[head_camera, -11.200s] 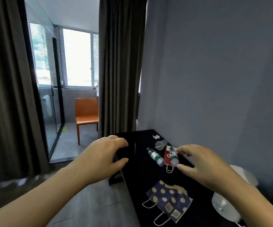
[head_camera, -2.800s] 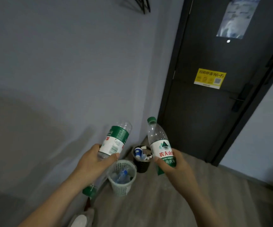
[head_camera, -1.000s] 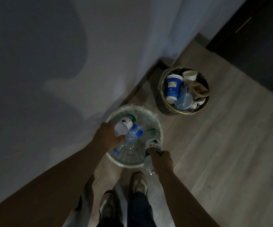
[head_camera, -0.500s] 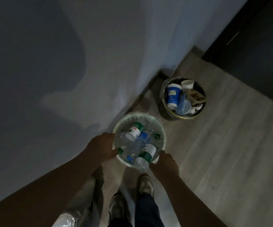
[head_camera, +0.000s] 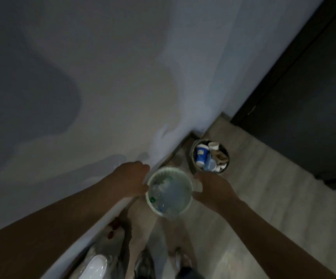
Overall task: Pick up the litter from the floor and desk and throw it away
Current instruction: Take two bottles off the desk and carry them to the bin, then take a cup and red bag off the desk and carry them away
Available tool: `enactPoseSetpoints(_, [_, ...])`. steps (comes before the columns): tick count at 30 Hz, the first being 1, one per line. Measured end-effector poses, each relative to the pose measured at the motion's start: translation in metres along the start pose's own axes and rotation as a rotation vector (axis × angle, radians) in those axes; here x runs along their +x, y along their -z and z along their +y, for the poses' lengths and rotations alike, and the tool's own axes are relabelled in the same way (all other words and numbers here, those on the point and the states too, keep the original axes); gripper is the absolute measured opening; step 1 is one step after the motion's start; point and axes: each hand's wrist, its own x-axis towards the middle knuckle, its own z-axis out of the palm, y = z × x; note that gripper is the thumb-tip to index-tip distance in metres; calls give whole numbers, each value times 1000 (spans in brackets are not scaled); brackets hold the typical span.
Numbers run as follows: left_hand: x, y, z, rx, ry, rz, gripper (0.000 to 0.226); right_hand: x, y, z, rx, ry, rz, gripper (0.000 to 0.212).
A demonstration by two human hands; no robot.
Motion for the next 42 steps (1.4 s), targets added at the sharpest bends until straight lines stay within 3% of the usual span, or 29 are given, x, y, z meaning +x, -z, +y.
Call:
enactPoseSetpoints(8, [-106,123,47,-5,93,403,58,-60,174,-37,-121,451,203,50])
enactPoseSetpoints(13, [-200,171,77,-26,290,695,54,-99,255,-80,-204,776,332,50])
enactPoseSetpoints(18, [-302,180,101,-38,524,885,49,-149,287,-150,-209,1101,406,46])
enactPoseSetpoints(25, [-449,152,127,38,912,1007,48,-236,278,-249,-244,1505,423,45])
enactPoseSetpoints(31, [-567,91,178,65,1230,1030,52,-341,232,-319,-237,1824,340,45])
enactPoseSetpoints(42, [-731,-47,348,28,1662,1022,50,-566,120,-318,-193,2259,130,44])
